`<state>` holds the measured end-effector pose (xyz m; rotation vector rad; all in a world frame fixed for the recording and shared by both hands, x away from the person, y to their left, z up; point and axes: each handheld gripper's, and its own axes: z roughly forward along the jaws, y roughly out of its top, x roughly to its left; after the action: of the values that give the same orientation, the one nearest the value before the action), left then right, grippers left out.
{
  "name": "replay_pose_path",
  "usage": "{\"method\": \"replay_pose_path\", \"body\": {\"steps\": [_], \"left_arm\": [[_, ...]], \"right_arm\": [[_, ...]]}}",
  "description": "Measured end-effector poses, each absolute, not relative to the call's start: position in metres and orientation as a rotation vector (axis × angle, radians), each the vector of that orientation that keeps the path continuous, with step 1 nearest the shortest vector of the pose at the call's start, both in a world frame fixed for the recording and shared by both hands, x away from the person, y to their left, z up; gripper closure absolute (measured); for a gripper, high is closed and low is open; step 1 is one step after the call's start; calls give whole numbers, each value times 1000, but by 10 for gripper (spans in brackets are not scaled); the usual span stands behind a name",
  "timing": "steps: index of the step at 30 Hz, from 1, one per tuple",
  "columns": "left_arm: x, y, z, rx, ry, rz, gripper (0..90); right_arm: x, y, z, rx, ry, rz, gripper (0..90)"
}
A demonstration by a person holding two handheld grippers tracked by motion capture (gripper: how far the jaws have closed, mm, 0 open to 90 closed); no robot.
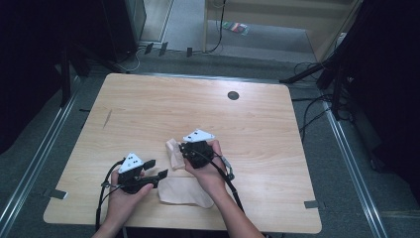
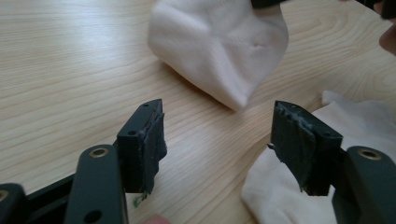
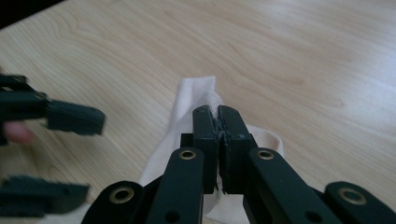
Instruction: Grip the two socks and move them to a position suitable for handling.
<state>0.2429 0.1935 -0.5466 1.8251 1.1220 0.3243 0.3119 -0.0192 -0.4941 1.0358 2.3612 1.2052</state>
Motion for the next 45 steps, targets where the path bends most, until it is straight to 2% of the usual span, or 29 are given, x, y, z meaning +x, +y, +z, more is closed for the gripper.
{"method": "replay_pose_path", "body": {"steps": [5,10,11,13,14,15,16,17,18,19,22,23,25,26,28,30,33,35,37,38,42,45], "left_arm": [[260,180,-543,1859,1146,255,312],[277,167,-541,1878,1219,267,371],[277,167,-541,1878,1219,267,417],[280,166,-541,1874,1225,289,630],[281,167,-541,1871,1215,282,630],[281,168,-541,1874,1221,297,761],[279,169,-541,1876,1215,338,855],[278,170,-540,1879,1215,358,888],[275,174,-538,1884,1219,438,894],[275,174,-538,1884,1219,438,895],[261,184,-523,1857,1251,675,896],[261,184,-523,1857,1251,675,896],[250,184,-513,1878,1231,886,895],[243,176,-508,1919,1177,1074,895],[244,170,-510,1974,1150,1071,894],[249,167,-517,2022,1141,1007,893],[259,165,-529,2069,1136,844,894],[266,166,-537,2071,1113,678,894],[267,165,-539,2065,1114,652,895],[270,165,-540,2063,1098,589,895],[272,163,-543,2065,1089,524,891],[273,163,-543,2065,1092,520,856]], "right_arm": [[309,-15,-477,1033,2340,1229,875],[305,-11,-464,1018,2333,1268,875],[305,-11,-464,1018,2333,1268,875],[303,-10,-461,1011,2332,1282,875],[303,-10,-460,1011,2331,1291,875],[302,-9,-458,1007,2329,1300,875],[301,-8,-458,1006,2327,1301,875],[301,-8,-457,1000,2324,1301,875],[301,-7,-457,1003,2319,1306,875],[301,-7,-457,1003,2319,1306,875],[304,-5,-457,1026,2306,1344,875],[304,-5,-457,1026,2306,1344,875],[303,-3,-457,1016,2299,1388,875],[302,-3,-458,1005,2292,1417,875],[302,-3,-460,1009,2291,1418,875],[305,-5,-467,1044,2293,1388,875],[311,-13,-477,1076,2297,1347,875],[314,-24,-488,1126,2305,1302,875],[315,-30,-494,1138,2308,1282,875],[316,-32,-496,1148,2309,1279,876],[315,-37,-501,1145,2310,1246,876],[314,-38,-503,1139,2313,1233,876]]}}
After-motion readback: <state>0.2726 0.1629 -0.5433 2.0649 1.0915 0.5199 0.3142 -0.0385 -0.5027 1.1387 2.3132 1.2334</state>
